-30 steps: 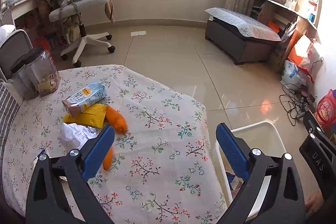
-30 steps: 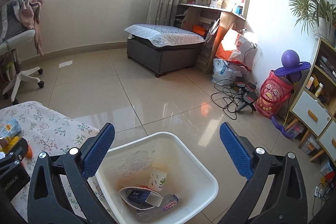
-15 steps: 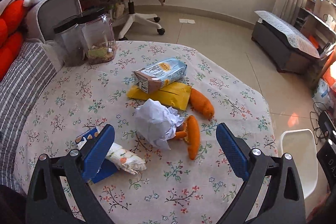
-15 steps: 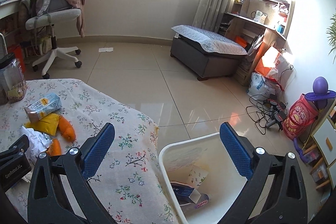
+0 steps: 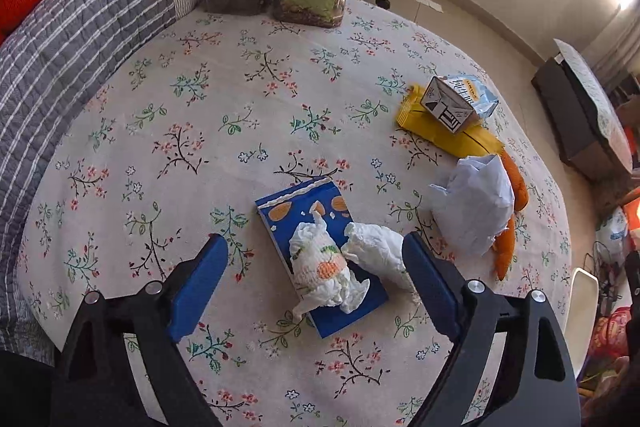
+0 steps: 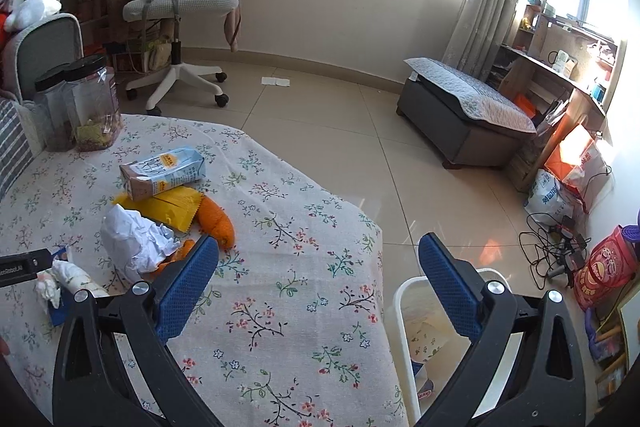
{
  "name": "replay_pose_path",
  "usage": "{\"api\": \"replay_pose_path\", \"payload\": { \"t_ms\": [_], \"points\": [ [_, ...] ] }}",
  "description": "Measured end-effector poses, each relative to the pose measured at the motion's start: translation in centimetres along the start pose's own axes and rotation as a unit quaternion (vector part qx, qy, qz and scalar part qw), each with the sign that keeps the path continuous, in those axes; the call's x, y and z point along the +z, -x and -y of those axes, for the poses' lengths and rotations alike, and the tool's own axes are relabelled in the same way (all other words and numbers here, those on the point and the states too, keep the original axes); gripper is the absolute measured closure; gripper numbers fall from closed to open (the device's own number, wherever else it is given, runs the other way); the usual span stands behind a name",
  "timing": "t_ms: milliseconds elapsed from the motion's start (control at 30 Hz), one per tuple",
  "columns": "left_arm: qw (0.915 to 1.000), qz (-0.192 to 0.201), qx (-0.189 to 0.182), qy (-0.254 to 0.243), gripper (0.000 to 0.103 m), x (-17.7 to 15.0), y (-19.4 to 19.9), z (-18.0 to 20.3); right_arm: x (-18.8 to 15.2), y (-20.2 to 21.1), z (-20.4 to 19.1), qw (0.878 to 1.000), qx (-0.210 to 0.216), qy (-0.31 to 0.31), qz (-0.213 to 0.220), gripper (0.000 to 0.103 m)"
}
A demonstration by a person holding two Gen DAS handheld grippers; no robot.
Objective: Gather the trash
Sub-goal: 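Grasp the orange-patterned tissue with the left tool while the right tool grasps the white tissue roll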
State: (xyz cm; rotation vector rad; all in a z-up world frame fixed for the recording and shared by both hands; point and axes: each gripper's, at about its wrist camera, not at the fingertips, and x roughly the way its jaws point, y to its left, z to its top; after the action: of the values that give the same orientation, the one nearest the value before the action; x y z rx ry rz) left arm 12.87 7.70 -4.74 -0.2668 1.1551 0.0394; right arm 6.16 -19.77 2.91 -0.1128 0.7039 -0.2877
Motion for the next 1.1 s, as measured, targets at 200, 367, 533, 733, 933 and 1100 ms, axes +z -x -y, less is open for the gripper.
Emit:
{"api": "replay_pose_path", "payload": {
  "t_ms": [200, 367, 533, 733, 933, 1100],
  "points": [
    [0.9987, -0.038, -0.034, 0.002, 0.042, 0.4, -1.8, -0.4, -0.3, -0.3, -2.4, 0.995, 0.091, 0.031, -0.022, 0.007],
    [0.9971, -0.06, -0.045, -0.001, 0.055, 0.2, -3.3, -0.7, -1.2, 0.0, -5.3, 0.986, 0.143, 0.087, -0.026, 0.007],
    [0.9967, -0.055, -0.059, -0.007, 0.071, 0.5, -2.9, -1.4, -2.0, -0.1, -7.8, 0.972, 0.188, 0.137, -0.04, 0.007],
    [0.997, -0.014, -0.069, -0.03, 0.071, 2.0, 0.2, -1.8, -1.9, -1.2, -10.4, 0.952, 0.26, 0.147, -0.073, 0.024],
    [0.9938, 0.051, -0.067, -0.072, 0.071, 4.1, 4.6, -2.6, -1.5, -1.8, -14.4, 0.925, 0.322, 0.17, -0.107, 0.038],
    [0.994, 0.061, -0.076, -0.049, 0.071, 4.8, 4.4, -4.6, -1.9, -3.4, -18.9, 0.916, 0.314, 0.211, -0.134, 0.055]
  ]
}}
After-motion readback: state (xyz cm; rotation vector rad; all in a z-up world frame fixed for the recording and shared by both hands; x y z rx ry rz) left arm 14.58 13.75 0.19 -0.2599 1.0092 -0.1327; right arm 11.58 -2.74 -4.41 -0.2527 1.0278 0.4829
